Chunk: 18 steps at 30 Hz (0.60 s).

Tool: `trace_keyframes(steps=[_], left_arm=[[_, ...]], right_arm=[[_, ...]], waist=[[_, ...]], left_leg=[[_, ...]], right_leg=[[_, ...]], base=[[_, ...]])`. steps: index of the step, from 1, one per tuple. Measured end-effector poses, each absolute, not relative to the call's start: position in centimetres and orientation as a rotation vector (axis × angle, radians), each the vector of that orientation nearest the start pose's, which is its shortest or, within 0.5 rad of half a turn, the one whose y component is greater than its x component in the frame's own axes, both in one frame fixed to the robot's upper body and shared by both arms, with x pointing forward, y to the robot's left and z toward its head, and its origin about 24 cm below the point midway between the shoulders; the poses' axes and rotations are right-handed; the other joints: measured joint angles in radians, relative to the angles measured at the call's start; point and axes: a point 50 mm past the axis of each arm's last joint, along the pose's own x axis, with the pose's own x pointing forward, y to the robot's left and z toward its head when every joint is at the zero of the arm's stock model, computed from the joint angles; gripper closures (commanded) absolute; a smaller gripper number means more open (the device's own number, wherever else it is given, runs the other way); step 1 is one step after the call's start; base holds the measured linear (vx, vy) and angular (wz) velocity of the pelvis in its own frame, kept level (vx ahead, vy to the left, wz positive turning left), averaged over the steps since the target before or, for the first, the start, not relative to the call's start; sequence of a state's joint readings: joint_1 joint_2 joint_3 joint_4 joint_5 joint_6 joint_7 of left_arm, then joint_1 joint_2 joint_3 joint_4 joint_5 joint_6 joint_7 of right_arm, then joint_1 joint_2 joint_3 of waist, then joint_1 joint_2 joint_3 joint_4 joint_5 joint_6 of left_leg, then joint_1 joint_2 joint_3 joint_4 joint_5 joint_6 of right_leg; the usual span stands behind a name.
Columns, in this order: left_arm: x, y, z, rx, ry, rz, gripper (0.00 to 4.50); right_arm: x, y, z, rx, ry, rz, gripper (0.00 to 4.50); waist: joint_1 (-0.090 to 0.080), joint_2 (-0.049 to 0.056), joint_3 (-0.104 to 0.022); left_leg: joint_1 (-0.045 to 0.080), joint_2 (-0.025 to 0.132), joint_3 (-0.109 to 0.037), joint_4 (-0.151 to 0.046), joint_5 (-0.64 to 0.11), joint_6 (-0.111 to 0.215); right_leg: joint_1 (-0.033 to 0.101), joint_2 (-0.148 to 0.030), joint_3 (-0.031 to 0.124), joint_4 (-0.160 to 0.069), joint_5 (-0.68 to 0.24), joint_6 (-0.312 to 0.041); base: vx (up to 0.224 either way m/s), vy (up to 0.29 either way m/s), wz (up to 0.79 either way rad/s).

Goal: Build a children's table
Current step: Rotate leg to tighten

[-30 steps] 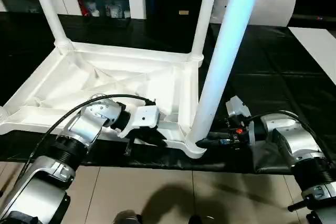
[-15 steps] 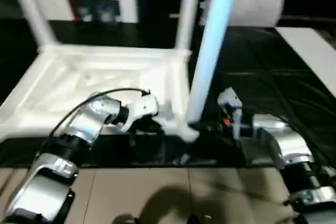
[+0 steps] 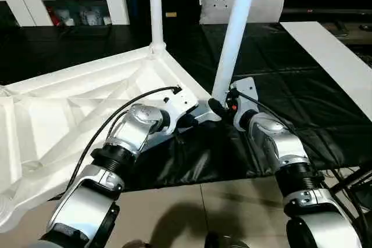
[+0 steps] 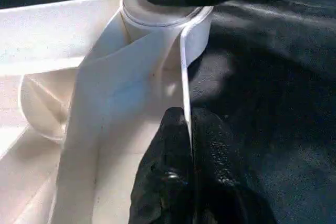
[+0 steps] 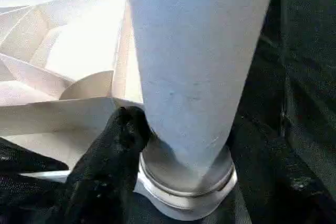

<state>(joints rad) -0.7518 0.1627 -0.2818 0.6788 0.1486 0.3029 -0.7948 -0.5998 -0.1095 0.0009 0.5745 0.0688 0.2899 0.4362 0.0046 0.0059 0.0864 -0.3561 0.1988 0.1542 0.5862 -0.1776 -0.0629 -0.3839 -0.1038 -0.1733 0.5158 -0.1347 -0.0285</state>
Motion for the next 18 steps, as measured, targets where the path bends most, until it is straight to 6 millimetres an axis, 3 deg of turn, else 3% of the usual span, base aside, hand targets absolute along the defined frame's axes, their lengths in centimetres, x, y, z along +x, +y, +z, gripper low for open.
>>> trace_keyframes(steps=[4,9,16,18], left_arm=[[35.1,8.3,6.9,0.485,0.419,-0.994,4.5],[34.9,9.0,7.3,0.514,0.392,-1.036,4.5],[34.3,11.8,7.3,0.594,0.384,-1.154,4.5],[33.8,12.6,7.2,0.624,0.378,-1.219,4.5]], right_arm=[[34.7,-12.7,5.9,-0.036,0.25,0.55,1.29],[34.2,-13.9,5.6,-0.054,0.238,0.619,0.93],[32.5,-18.1,6.6,-0.154,0.24,0.823,0.27],[31.9,-18.9,6.9,-0.201,0.256,0.911,0.27]], waist=[[0.017,-0.006,-0.002],[0.046,-0.005,-0.002],[0.056,-0.005,-0.002],[0.06,-0.005,-0.002]], left_leg=[[-0.004,-0.013,0.005,0.001,-0.004,0.003],[-0.012,-0.009,0.005,-0.001,-0.002,0.005],[-0.012,-0.007,0.007,0.003,-0.003,0.004],[-0.011,-0.006,0.007,0.004,-0.006,-0.001]], right_leg=[[-0.02,-0.006,0.023,0.031,0.011,-0.006],[-0.034,-0.004,0.023,0.048,0.011,-0.007],[-0.034,-0.002,0.024,0.053,0.006,-0.008],[-0.033,-0.002,0.024,0.054,0.006,-0.007]], base=[[0.0,0.0,0.0],[0.0,0.0,0.0],[0.0,0.0,0.0],[0.0,0.0,0.0]])
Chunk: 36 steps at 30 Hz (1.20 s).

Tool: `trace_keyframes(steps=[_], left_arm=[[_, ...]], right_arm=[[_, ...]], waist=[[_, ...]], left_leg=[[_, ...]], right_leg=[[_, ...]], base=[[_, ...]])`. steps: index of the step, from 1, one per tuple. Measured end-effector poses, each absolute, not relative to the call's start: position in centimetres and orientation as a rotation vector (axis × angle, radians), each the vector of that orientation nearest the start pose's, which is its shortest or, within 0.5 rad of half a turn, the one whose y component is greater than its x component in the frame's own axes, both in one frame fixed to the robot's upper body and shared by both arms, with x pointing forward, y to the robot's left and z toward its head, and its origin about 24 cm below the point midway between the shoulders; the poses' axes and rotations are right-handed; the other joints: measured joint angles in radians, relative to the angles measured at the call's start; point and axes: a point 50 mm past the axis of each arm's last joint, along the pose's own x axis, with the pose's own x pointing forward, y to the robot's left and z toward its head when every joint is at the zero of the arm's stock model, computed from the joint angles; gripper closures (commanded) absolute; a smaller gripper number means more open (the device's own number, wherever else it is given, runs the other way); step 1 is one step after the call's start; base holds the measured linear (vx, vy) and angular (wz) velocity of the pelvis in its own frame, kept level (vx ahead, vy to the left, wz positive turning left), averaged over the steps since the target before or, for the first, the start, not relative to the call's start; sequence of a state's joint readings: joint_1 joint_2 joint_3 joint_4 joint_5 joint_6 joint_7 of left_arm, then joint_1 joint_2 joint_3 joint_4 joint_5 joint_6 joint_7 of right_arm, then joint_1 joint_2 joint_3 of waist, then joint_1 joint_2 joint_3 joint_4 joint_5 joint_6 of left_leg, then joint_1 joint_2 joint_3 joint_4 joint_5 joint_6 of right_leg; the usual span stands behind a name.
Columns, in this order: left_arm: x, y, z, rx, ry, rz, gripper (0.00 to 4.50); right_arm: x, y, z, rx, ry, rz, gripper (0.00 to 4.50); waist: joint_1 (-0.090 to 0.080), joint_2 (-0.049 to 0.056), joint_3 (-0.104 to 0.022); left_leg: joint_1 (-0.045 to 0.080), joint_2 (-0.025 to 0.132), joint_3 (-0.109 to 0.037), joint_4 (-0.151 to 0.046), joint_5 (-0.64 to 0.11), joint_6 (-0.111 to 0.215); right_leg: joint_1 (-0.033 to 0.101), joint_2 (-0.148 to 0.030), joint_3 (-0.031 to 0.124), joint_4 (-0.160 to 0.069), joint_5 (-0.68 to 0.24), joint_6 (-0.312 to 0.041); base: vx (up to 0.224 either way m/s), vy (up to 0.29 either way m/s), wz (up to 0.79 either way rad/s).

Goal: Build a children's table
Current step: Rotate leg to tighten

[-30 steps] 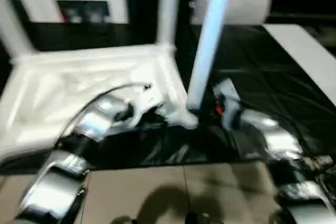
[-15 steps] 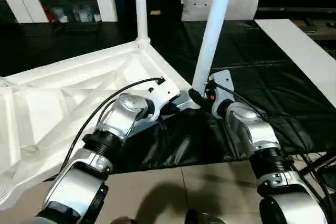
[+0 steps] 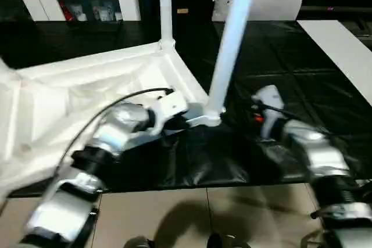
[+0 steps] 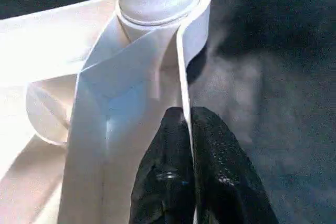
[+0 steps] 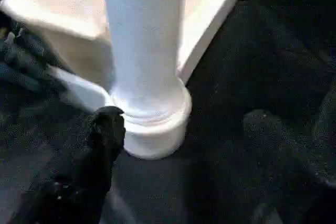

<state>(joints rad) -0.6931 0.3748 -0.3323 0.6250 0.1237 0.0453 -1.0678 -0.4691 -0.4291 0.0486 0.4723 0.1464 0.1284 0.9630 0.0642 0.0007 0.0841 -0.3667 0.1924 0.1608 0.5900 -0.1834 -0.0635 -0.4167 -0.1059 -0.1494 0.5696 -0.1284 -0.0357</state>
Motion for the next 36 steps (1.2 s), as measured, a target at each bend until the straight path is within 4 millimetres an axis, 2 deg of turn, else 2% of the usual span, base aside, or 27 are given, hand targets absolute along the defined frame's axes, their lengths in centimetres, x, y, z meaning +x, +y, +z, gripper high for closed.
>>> trace_keyframes(steps=[3,10,13,15,17,25,27,30,31,36], left_arm=[[33.2,13.2,7.1,0.646,0.375,-1.303,4.5],[31.9,12.9,7.2,0.673,0.384,-1.501,4.5],[31.5,13.1,7.2,0.683,0.385,-1.562,4.5],[31.3,13.1,7.2,0.688,0.389,-1.59,4.5],[31.1,13.1,7.2,0.699,0.388,-1.609,4.5],[31.0,12.9,7.3,0.707,0.385,-1.627,4.5],[31.0,12.9,7.3,0.706,0.386,-1.633,4.5],[30.9,13.0,7.3,0.709,0.392,-1.64,4.5],[30.9,13.0,7.3,0.709,0.392,-1.64,4.5],[30.9,13.0,7.2,0.711,0.393,-1.639,4.5]], right_arm=[[31.3,-19.4,7.1,-0.22,0.267,1.01,0.27],[30.5,-18.6,7.1,-0.222,0.277,1.215,0.27],[30.0,-18.1,6.9,-0.207,0.299,1.316,0.63],[29.7,-17.8,6.7,-0.202,0.318,1.369,0.68],[29.6,-17.4,6.5,-0.193,0.327,1.403,0.97],[29.5,-16.6,6.2,-0.18,0.333,1.459,1.55],[29.4,-16.4,6.2,-0.165,0.333,1.474,1.88],[29.4,-16.1,6.0,-0.145,0.334,1.499,2.0],[29.3,-16.2,6.0,-0.136,0.335,1.499,2.24],[29.3,-16.1,6.0,-0.125,0.344,1.498,2.44]], waist=[[0.01,0.0,0.0],[0.042,-0.003,-0.002],[0.052,-0.003,-0.003],[0.054,-0.003,-0.003],[0.054,-0.003,-0.003],[0.052,-0.004,-0.003],[0.052,-0.004,-0.003],[0.052,-0.004,-0.003],[0.052,-0.004,-0.003],[0.052,-0.004,-0.003]], left_leg=[[0.001,0.0,0.0,0.003,0.0,-0.001],[0.004,0.0,0.003,0.006,0.0,-0.001],[0.003,0.0,0.005,0.007,0.0,-0.001],[0.003,0.0,0.005,0.008,0.0,-0.001],[0.003,0.001,0.005,0.01,0.0,-0.001],[0.003,0.002,0.005,0.012,0.001,-0.002],[0.003,0.002,0.005,0.011,0.001,-0.002],[0.002,0.003,0.005,0.011,0.001,-0.002],[0.002,0.003,0.005,0.011,0.001,-0.002],[0.003,0.003,0.005,0.011,0.001,-0.002]], right_leg=[[0.002,-0.001,0.0,0.0,0.0,0.0],[0.003,-0.004,0.001,0.003,0.0,0.0],[0.002,-0.004,0.001,0.005,0.0,0.0],[0.002,-0.004,0.001,0.006,0.0,0.0],[0.002,-0.004,0.001,0.007,0.0,0.0],[0.003,-0.005,0.001,0.007,0.0,0.0],[0.003,-0.005,0.001,0.007,0.0,0.0],[0.003,-0.005,0.0,0.007,0.0,0.0],[0.003,-0.005,0.0,0.007,0.0,0.0],[0.003,-0.005,0.0,0.007,0.0,0.0]], base=[[0.0,0.0,0.0],[0.0,0.0,0.0],[0.0,0.0,0.0],[0.0,0.0,0.0],[0.0,0.0,0.0],[0.0,0.0,0.0],[0.0,0.0,0.0],[0.0,0.0,0.0],[0.0,0.0,0.0],[0.0,0.0,0.0]])
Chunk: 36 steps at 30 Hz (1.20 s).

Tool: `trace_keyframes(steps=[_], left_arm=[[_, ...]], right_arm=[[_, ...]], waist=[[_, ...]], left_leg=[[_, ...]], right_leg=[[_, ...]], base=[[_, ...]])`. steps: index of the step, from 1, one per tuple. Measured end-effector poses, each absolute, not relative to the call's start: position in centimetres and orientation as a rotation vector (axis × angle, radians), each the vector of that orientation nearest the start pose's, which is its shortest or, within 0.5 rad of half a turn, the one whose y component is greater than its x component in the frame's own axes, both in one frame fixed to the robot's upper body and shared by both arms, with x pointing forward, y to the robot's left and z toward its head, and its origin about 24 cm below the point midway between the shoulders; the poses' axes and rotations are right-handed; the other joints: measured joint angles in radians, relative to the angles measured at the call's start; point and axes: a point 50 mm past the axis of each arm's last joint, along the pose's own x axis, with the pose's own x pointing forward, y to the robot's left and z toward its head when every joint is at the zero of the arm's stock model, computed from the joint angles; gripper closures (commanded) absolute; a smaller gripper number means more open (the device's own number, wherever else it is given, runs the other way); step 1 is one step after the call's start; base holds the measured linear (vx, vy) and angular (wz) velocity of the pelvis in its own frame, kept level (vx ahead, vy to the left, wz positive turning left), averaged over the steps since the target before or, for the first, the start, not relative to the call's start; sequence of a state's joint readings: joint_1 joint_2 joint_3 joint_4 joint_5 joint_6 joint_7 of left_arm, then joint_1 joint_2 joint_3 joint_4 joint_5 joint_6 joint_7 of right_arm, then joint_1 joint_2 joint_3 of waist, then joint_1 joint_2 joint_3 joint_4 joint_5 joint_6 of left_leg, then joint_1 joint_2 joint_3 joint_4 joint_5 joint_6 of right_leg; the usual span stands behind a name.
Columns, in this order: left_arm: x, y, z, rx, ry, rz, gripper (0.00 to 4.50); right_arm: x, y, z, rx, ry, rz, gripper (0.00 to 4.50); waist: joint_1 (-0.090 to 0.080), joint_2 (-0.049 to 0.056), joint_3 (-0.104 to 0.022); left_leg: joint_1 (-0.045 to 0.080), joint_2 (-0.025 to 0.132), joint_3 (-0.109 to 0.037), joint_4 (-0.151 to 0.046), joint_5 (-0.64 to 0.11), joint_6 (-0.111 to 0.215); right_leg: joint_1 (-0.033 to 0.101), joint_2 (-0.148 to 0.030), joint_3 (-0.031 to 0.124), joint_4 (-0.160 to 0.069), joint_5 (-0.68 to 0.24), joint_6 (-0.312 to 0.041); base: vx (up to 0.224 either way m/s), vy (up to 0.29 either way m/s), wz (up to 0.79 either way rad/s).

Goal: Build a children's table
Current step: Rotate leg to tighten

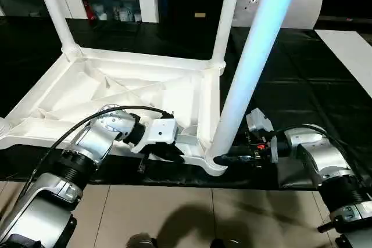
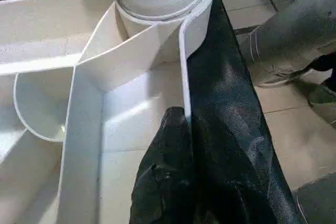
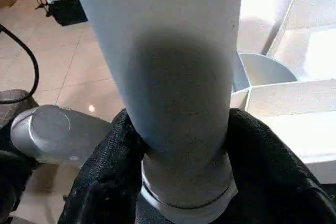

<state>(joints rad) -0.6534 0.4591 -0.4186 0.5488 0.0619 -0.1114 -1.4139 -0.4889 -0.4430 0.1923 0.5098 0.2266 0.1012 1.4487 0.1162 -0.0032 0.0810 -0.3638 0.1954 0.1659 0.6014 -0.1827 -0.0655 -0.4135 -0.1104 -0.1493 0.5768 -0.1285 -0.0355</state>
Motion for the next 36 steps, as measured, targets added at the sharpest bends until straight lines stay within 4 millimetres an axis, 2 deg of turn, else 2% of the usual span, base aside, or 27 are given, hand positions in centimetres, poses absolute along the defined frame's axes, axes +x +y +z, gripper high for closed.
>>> trace_keyframes(steps=[6,9,11,13,15,16,17,18,19,20,21,22,23,24,25,26,28,34,36], left_arm=[[31.1,13.0,7.2,0.687,0.417,-1.609,4.5],[31.6,13.0,7.1,0.639,0.438,-1.514,4.5],[32.1,13.4,7.0,0.615,0.464,-1.406,4.5],[32.5,13.1,6.8,0.591,0.468,-1.328,4.5],[33.1,12.4,6.6,0.557,0.469,-1.235,4.5],[33.6,11.9,6.6,0.543,0.47,-1.175,4.5],[33.7,11.6,6.5,0.534,0.471,-1.154,4.5],[33.8,11.2,6.4,0.519,0.47,-1.134,4.5],[34.0,10.6,6.1,0.501,0.471,-1.095,4.5],[34.2,10.3,6.1,0.492,0.47,-1.061,4.5],[34.3,10.1,6.1,0.489,0.469,-1.04,4.5],[34.5,9.4,6.2,0.475,0.468,-1.014,4.5],[34.6,9.1,6.4,0.471,0.463,-1.004,4.5],[34.7,8.5,6.5,0.459,0.456,-0.994,4.5],[34.6,7.9,6.4,0.444,0.451,-0.984,4.5],[34.7,7.6,6.5,0.44,0.447,-0.979,4.5],[34.7,7.3,6.6,0.439,0.44,-0.977,4.5],[34.9,8.0,6.9,0.468,0.427,-0.978,4.5],[34.8,8.4,7.0,0.495,0.416,-1.003,4.5]], right_arm=[[29.1,-16.2,5.8,-0.097,0.35,1.458,2.51],[29.7,-15.4,5.7,-0.073,0.351,1.34,2.51],[30.6,-14.5,5.4,-0.043,0.359,1.194,2.51],[31.5,-14.0,5.5,-0.044,0.369,1.074,2.51],[32.6,-13.1,5.6,-0.039,0.382,0.939,2.52],[33.4,-12.8,5.8,-0.036,0.384,0.836,2.52],[33.6,-12.6,5.8,-0.036,0.386,0.791,2.53],[33.7,-12.6,5.7,-0.029,0.384,0.75,2.53],[33.9,-12.4,5.5,-0.012,0.39,0.692,2.53],[34.2,-12.0,5.5,-0.006,0.389,0.648,2.53],[34.5,-11.7,5.7,-0.002,0.386,0.619,2.53],[34.7,-11.4,5.8,0.01,0.381,0.581,2.53],[34.9,-11.3,5.9,0.015,0.375,0.559,2.53],[35.1,-11.4,6.0,0.02,0.37,0.528,2.53],[35.2,-11.5,6.1,0.028,0.367,0.498,2.53],[35.3,-11.6,6.1,0.034,0.361,0.478,2.19],[35.3,-11.7,6.2,0.036,0.351,0.464,1.85],[35.1,-12.4,6.0,0.003,0.308,0.499,1.34],[34.6,-13.3,5.6,0.007,0.304,0.547,1.16]], waist=[[0.001,0.0,0.0],[-0.007,0.0,0.0],[-0.03,0.001,0.0],[-0.054,0.003,0.0],[-0.078,0.009,0.003],[-0.093,0.015,0.006],[-0.097,0.02,0.009],[-0.097,0.02,0.012],[-0.092,0.003,0.008],[-0.085,-0.008,0.01],[-0.08,-0.008,0.011],[-0.068,-0.006,0.01],[-0.061,-0.005,0.009],[-0.055,0.001,0.007],[-0.055,0.003,0.005],[-0.056,0.003,0.005],[-0.057,0.002,0.004],[-0.053,0.002,0.004],[-0.051,0.003,0.005]], left_leg=[[0.0,0.0,0.0,0.0,0.0,0.0],[0.006,0.0,0.0,0.0,0.001,-0.002],[0.014,0.001,0.0,0.0,0.002,-0.003],[0.014,0.001,-0.005,0.0,0.002,-0.003],[0.014,0.01,-0.014,-0.001,0.001,-0.003],[0.012,0.016,-0.019,0.0,0.001,-0.003],[0.008,0.019,-0.02,-0.001,0.001,-0.003],[0.012,0.018,-0.017,0.001,0.001,-0.003],[0.023,0.007,-0.005,0.002,0.001,-0.003],[0.037,-0.006,-0.001,0.001,-0.004,-0.011],[0.039,-0.013,-0.003,0.003,-0.009,-0.014],[0.033,-0.017,-0.005,0.011,-0.016,-0.009],[0.027,-0.019,-0.012,0.008,-0.016,-0.008],[0.013,-0.017,-0.029,0.0,-0.009,-0.016],[0.01,-0.011,-0.03,-0.005,-0.002,-0.022],[0.008,-0.006,-0.03,-0.005,0.002,-0.022],[0.005,-0.006,-0.027,-0.003,0.0,-0.018],[0.0,-0.005,-0.021,-0.007,-0.001,-0.017],[-0.001,-0.005,-0.02,-0.007,-0.001,-0.017]], right_leg=[[0.0,0.0,0.0,0.0,0.0,0.0],[0.003,0.0,0.0,0.0,0.0,0.0],[0.009,0.0,-0.004,-0.002,-0.001,0.001],[0.014,0.0,-0.013,-0.014,-0.001,0.001],[0.029,0.002,-0.036,-0.039,-0.001,0.002],[0.038,0.002,-0.053,-0.053,-0.001,0.002],[0.042,0.002,-0.055,-0.043,-0.009,0.005],[0.037,0.002,-0.035,-0.004,-0.042,0.0],[0.036,-0.002,0.006,0.042,-0.061,0.002],[0.024,0.0,0.031,0.05,-0.058,0.013],[0.017,-0.002,0.03,0.052,-0.057,0.017],[0.016,-0.002,0.026,0.051,-0.057,0.017],[0.013,-0.002,0.024,0.05,-0.057,0.017],[0.01,0.003,0.016,0.043,-0.057,0.017],[0.011,0.009,0.013,0.033,-0.056,0.015],[0.011,0.014,0.017,0.028,-0.049,0.008],[0.011,0.017,0.025,0.019,-0.027,0.007],[0.005,0.019,0.028,0.017,-0.02,0.006],[0.003,0.019,0.027,0.017,-0.02,0.006]], base=[[0.0,0.0,0.0],[0.0,0.0,0.0],[0.0,0.0,0.0],[0.0,0.0,0.0],[0.0,0.0,0.0],[0.0,0.0,0.0],[-0.081,0.029,-0.07],[-0.081,0.029,-0.07],[0.0,0.0,0.0],[0.049,-0.06,0.04],[0.049,-0.06,0.04],[0.046,-0.06,-0.2],[0.053,-0.025,-0.22],[0.053,-0.025,-0.22],[0.0,0.0,0.0],[0.0,0.0,0.0],[0.0,0.0,0.0],[0.0,0.0,0.0],[0.0,0.0,0.0]])
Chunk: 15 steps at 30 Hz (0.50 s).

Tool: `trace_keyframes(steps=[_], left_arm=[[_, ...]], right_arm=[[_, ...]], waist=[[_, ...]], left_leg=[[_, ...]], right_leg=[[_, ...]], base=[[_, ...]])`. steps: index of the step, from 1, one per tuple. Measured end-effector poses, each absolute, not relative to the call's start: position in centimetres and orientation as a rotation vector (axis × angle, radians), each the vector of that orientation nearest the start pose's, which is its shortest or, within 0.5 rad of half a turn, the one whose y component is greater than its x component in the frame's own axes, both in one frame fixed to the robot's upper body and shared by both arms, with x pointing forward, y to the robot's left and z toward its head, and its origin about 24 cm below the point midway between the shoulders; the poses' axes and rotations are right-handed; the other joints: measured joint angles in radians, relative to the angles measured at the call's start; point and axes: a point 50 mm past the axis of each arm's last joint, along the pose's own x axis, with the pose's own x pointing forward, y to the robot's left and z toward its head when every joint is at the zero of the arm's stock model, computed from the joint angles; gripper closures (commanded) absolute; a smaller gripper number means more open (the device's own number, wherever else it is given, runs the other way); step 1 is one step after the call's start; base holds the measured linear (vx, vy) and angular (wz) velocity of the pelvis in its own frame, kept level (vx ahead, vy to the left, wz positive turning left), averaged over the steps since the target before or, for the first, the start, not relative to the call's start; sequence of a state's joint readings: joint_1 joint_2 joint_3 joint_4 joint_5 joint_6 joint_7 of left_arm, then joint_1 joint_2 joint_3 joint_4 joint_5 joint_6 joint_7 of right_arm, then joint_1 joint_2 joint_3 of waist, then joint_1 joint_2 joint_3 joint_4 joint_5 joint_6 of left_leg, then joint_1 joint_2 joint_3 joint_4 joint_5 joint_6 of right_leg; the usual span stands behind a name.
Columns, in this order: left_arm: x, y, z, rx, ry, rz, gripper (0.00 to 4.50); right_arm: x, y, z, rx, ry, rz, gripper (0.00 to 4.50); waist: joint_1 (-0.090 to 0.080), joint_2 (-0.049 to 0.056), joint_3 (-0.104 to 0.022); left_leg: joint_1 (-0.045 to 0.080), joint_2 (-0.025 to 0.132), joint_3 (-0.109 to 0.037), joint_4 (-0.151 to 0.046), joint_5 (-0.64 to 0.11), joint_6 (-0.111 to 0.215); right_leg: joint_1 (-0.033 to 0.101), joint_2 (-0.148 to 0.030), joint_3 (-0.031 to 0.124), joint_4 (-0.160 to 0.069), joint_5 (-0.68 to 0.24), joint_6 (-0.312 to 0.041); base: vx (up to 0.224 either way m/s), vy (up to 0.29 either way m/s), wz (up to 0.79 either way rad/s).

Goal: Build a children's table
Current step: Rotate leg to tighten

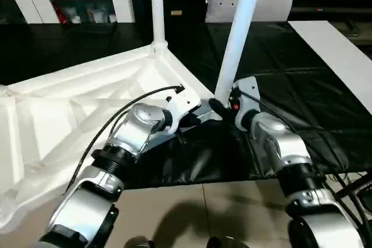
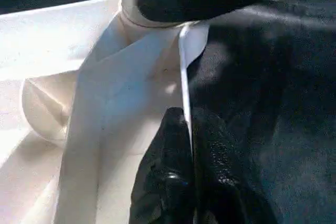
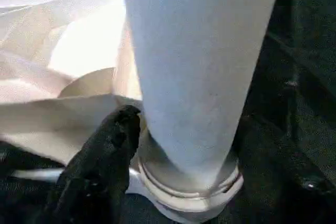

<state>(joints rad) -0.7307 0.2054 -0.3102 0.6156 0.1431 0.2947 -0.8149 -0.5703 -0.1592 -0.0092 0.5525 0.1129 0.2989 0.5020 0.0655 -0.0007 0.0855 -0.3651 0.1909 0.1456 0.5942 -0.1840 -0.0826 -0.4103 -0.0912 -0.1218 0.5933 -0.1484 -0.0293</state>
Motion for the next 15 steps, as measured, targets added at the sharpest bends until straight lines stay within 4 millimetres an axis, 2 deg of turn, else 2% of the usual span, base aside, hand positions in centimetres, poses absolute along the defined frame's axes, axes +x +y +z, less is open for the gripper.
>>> trace_keyframes(steps=[3,6,9,15], left_arm=[[34.7,9.5,7.1,0.52,0.407,-1.02,4.5],[34.6,10.4,7.1,0.551,0.402,-1.05,4.5],[34.2,11.5,7.2,0.571,0.399,-1.13,4.5],[33.3,12.7,7.1,0.602,0.389,-1.28,4.5]], right_arm=[[33.8,-14.9,5.0,-0.021,0.328,0.615,0.89],[33.3,-16.9,5.2,-0.074,0.316,0.664,0.71],[32.5,-18.9,6.0,-0.135,0.304,0.765,0.33],[31.4,-20.0,7.3,-0.199,0.294,0.973,0.33]], waist=[[0.002,0.0,0.0],[0.002,0.001,0.0],[0.005,0.001,0.001],[0.022,0.001,0.0]], left_leg=[[-0.001,0.0,0.001,0.0,0.0,0.0],[-0.001,0.0,0.001,0.0,0.0,0.0],[-0.001,0.001,0.002,0.0,0.0,0.0],[-0.001,0.001,0.003,0.0,0.0,0.0]], right_leg=[[-0.001,0.0,0.0,0.0,0.0,0.0],[-0.001,0.0,0.0,0.0,0.0,0.0],[-0.001,0.0,0.0,-0.001,-0.001,0.001],[-0.001,0.0,0.0,-0.001,0.0,0.001]], base=[[0.0,0.0,0.0],[0.0,0.0,0.0],[0.0,0.0,0.0],[0.0,0.0,0.0]])
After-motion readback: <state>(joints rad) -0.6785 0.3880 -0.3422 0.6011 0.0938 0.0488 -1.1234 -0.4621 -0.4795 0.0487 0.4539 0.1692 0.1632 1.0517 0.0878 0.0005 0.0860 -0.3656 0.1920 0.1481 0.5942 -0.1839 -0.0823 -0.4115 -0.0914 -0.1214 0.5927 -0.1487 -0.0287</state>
